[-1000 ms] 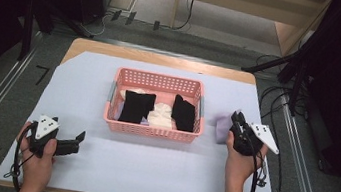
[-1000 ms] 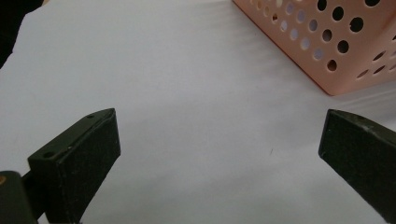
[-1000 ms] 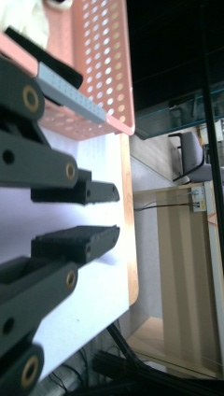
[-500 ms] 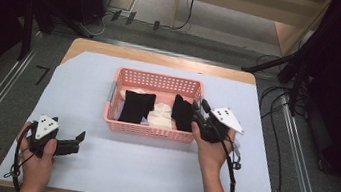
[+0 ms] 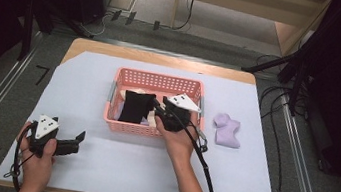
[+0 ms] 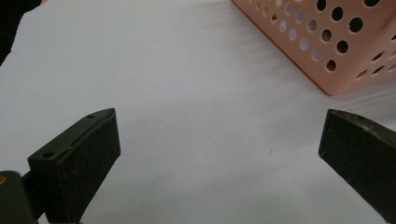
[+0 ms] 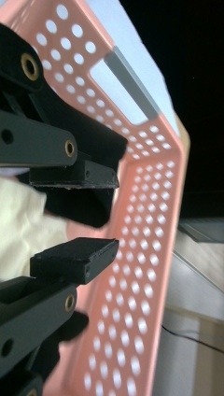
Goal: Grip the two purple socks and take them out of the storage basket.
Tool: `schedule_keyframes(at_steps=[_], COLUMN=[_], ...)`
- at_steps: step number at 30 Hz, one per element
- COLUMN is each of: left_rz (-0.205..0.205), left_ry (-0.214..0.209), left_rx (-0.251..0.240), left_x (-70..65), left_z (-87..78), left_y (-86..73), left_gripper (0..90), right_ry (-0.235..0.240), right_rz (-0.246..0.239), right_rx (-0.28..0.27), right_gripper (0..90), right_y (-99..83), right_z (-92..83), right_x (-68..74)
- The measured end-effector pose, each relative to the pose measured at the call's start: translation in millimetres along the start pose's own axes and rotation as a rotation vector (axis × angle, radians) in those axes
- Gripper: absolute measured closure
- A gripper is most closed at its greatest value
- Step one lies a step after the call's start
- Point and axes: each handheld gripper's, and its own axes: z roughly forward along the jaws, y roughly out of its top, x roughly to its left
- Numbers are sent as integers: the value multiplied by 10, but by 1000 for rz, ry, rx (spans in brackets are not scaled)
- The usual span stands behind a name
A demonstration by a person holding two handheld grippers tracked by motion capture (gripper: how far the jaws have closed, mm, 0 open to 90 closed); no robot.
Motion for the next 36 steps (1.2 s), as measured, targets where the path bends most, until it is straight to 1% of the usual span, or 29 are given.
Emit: schedule_keyframes(at_steps=[2,6,8,10,11,12,14,15,16,17,18,19,20,22,23,24,26,27,28,29,30,31,32,34,36], left_rz=[2,0,0,0,0,-1,0,1,1,-1,-2,-2,-3,-3,-3,-3,-3,-3,-3,-4,-4,-4,-4,-5,-5], left_ry=[-2,-1,-3,-3,-4,-5,-4,-3,-4,-4,-5,-4,-4,-5,-5,-4,-4,-4,-4,-4,-5,-5,-5,-6,-6], left_rx=[3,1,4,3,2,2,1,2,2,3,3,2,2,3,3,2,2,2,2,2,3,4,4,4,6], left_x=[2,1,4,7,8,7,7,6,6,5,6,6,6,6,6,5,5,6,6,5,6,7,7,6,6], left_z=[-1,0,-1,2,2,2,2,2,3,3,3,4,4,3,3,4,4,4,4,4,4,5,5,6,7], left_y=[1,1,2,1,1,0,1,1,1,1,1,1,1,1,1,0,0,1,0,0,1,1,1,1,2], left_gripper=[0,0,0,0,0,0,0,0,0,0,0,0,0,0,0,0,0,0,0,0,0,0,0,0,0], right_ry=[2,5,10,6,5,-4,-23,-25,-25,-29,-22,5,10,19,26,33,35,26,-19,-19,-44,-89,-118,-197,-249], right_rz=[-4,13,10,2,3,-1,9,15,15,14,24,10,-4,-5,-10,-1,16,28,35,35,38,45,51,69,82], right_rx=[36,117,174,211,238,254,288,314,328,350,363,374,375,369,345,316,254,225,149,149,128,94,78,45,18], right_gripper=[643,640,633,621,619,619,609,602,603,619,661,818,858,873,879,883,886,887,887,887,886,886,885,881,857], right_y=[16,66,80,82,84,82,80,78,75,76,79,81,87,92,100,112,138,152,171,171,178,187,191,200,205], right_z=[77,226,313,379,413,445,501,535,556,572,581,582,565,552,531,501,435,400,329,329,304,259,236,179,133], right_x=[46,125,181,223,247,260,271,269,268,268,272,270,268,264,253,246,213,193,123,123,95,41,6,-87,-166])
